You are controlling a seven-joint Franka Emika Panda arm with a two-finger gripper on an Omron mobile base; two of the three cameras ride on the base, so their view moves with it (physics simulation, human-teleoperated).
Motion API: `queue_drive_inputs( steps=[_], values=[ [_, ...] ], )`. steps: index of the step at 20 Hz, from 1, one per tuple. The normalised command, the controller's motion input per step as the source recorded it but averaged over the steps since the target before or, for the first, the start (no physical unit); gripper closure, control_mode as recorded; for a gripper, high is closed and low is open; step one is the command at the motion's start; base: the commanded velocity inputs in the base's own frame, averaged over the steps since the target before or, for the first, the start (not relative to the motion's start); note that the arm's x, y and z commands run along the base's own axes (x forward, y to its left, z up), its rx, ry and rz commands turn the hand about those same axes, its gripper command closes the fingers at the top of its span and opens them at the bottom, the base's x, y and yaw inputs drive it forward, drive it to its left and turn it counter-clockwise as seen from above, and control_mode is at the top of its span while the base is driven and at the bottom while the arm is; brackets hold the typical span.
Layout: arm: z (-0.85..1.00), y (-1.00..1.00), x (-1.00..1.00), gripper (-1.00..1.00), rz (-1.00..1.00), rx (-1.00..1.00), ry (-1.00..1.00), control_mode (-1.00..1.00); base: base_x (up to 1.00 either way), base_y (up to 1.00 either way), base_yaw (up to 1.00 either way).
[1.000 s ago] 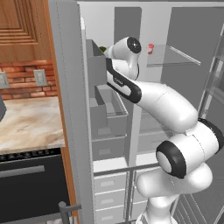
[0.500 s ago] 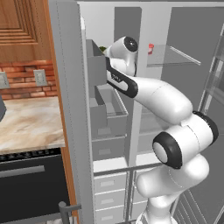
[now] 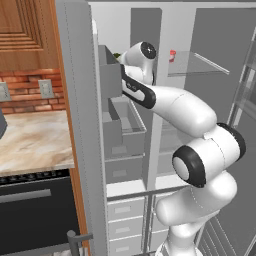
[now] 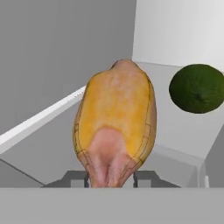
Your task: There's a chicken drumstick in the fridge that needs to be moved to the freezer for freezing. Pick up the chicken drumstick from the fridge, place it on any shelf in the freezer, and close the fridge and freezer doors when done.
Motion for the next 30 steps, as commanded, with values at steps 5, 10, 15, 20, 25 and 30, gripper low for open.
queue_drive_inputs(
  steps=[5, 10, 15, 20, 25, 30],
  values=[
    [-0.12, 0.14, 0.33, -1.00, 0.00, 0.00, 0.00, -1.00, 0.00, 0.00, 0.00],
    [-0.03, 0.06, 0.08, -1.00, 0.00, 0.00, 0.00, -1.00, 0.00, 0.00, 0.00],
    [0.00, 0.00, 0.00, -1.00, 0.00, 0.00, 0.00, -1.00, 0.00, 0.00, 0.00],
    [0.00, -0.06, -0.21, -1.00, -0.02, 0.00, 0.00, -1.00, 0.00, 0.00, 0.00],
    [0.00, -0.23, -0.46, -1.00, -0.09, 0.00, 0.00, -1.00, 0.00, 0.00, 0.00],
    [0.02, -0.18, -0.79, -1.00, -0.11, 0.00, 0.00, -1.00, 0.00, 0.00, 0.00]
  ],
)
